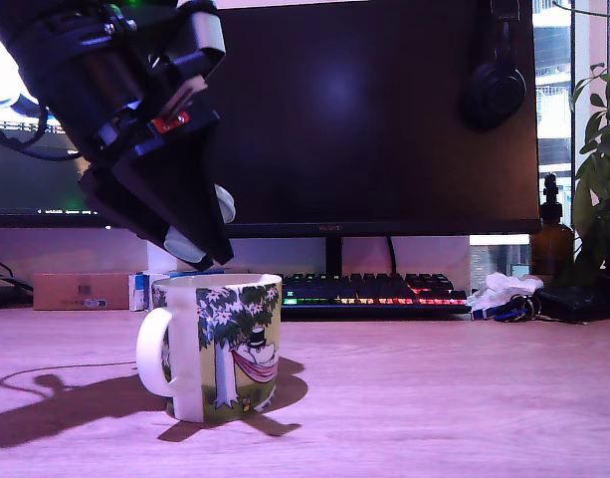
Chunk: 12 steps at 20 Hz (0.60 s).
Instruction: Pick up the coffee capsules on the table and drop them inside the coffee cup
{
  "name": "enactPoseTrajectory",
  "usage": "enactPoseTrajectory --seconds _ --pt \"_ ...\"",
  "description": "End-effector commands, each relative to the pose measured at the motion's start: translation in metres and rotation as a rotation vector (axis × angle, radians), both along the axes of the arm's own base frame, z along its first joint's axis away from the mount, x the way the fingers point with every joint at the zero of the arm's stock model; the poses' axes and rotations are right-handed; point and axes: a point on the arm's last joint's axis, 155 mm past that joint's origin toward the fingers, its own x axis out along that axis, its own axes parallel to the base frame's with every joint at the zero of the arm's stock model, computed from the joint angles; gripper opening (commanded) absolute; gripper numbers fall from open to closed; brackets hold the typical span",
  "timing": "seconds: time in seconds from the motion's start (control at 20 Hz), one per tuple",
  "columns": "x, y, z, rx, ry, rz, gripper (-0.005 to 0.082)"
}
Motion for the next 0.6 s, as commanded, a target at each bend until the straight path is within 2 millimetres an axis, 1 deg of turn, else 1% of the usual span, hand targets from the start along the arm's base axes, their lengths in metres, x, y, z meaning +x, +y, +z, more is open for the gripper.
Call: enactPoseTrajectory --seconds 0.0,0.25,0.3,0.35,0.4,0.45,0.5,0.55 --pt "0.0000 -0.0023 -0.0029 0.003 -0.005 -0.013 0.0183" --pt "-0.0008 -0.0016 -0.0036 0.007 -0.001 -0.012 0.0185" --pt "-0.0013 -0.0012 -0.0039 0.009 0.002 -0.012 0.0238" --pt "-0.0011 -0.0012 -0.0039 0.009 0.001 -0.013 0.0380" --pt "-0.0015 -0.0010 -0.0041 0.009 0.004 -0.010 0.0546" --pt "-0.0022 -0.0006 -0.0045 0.011 0.008 -0.009 0.0645" --pt "-0.0031 0.0002 -0.0052 0.014 0.013 -0.009 0.0668" --pt "-0.0036 -0.0004 -0.0049 0.010 0.017 -0.007 0.0667"
